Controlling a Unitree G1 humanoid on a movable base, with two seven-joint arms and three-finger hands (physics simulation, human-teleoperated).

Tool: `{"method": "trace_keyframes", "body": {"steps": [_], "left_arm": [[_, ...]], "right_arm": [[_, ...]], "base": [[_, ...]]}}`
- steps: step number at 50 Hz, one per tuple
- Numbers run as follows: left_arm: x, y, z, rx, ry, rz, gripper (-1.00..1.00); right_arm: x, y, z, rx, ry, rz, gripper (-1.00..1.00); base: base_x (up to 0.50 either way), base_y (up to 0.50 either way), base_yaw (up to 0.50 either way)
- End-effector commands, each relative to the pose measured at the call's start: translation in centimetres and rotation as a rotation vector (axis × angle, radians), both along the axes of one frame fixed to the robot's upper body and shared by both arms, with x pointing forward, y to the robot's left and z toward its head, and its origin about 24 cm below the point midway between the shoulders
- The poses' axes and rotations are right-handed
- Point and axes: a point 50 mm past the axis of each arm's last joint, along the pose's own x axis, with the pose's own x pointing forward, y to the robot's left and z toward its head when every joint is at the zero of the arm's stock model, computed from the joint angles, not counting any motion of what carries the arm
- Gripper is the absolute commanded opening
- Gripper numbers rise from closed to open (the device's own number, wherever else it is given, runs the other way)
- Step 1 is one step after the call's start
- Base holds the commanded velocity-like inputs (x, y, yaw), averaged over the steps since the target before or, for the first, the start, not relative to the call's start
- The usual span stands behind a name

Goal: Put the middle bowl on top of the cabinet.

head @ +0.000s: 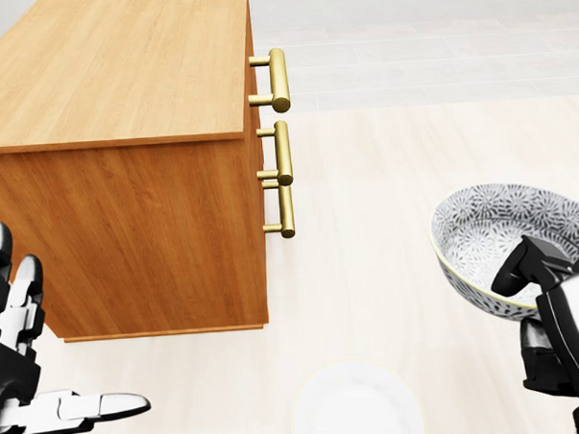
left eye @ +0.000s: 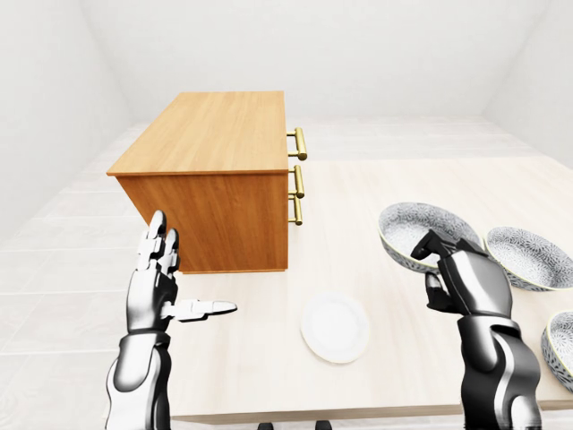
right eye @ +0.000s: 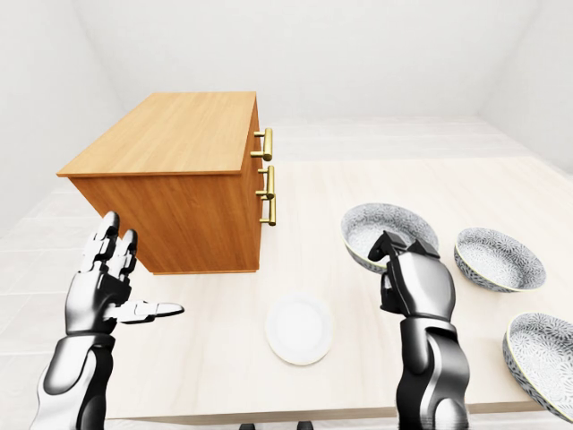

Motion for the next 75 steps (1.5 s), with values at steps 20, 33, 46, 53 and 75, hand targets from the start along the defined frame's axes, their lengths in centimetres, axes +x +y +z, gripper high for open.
{"method": "trace_keyframes", "body": {"steps": [20,33,46,53,75], "left_arm": [[0.5,0.3,-0.7,-0.009,0.03,-0.001,1.0],[0.1,0.3,-0.6,-0.01,0.026,-0.002,1.0],[-0.2,0.6,-0.5,-0.011,0.019,0.002,1.0],[0.1,0.4,-0.7,-0.006,0.027,-0.006,1.0],[-0.7,0.2,-0.5,0.005,0.023,0.0,1.0]], "right_arm": [[9.2,4.9,11.7,-0.105,-0.209,0.312,-1.0],[10.8,7.4,17.6,-0.133,-0.293,0.428,-1.0],[12.2,9.5,22.2,-0.137,-0.345,0.493,-1.0],[13.6,10.8,23.9,-0.073,-0.398,0.528,-1.0],[17.4,15.5,25.6,0.315,-0.405,0.686,-1.0]], "base": [[0.0,0.0,0.0],[0.0,0.0,0.0],[0.0,0.0,0.0],[0.0,0.0,0.0],[0.0,0.0,0.0]]}}
